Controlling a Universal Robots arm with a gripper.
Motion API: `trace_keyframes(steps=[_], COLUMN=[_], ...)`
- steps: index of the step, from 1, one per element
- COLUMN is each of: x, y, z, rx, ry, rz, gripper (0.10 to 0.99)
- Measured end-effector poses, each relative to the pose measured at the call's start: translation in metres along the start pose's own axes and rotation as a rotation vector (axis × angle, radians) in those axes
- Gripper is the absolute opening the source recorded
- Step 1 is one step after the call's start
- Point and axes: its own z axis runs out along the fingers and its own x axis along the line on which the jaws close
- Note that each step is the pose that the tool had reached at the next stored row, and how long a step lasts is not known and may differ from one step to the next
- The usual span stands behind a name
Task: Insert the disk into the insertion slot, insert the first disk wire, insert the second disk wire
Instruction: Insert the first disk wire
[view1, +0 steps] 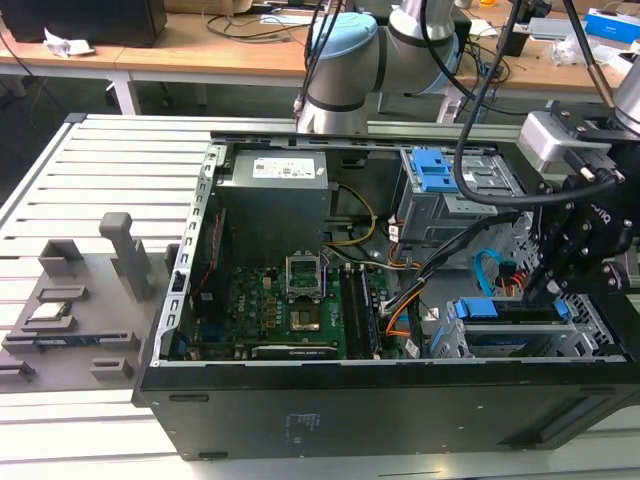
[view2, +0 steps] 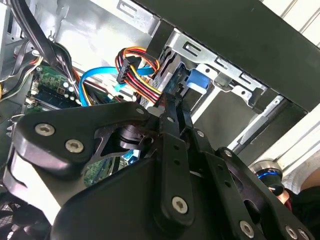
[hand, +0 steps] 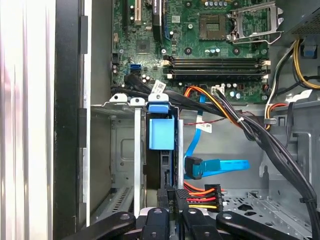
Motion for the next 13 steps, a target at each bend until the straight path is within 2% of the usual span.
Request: trace_keyframes(steps=[9, 13], x=[-0.0002, -0.0002], y=[-0.0022, -0.0022], z=[0.0042, 0.0033], rx=[0.0, 0.0], ry=[0.0002, -0.0009], rz=[0.0, 0.0], gripper=[0.169, 0.169])
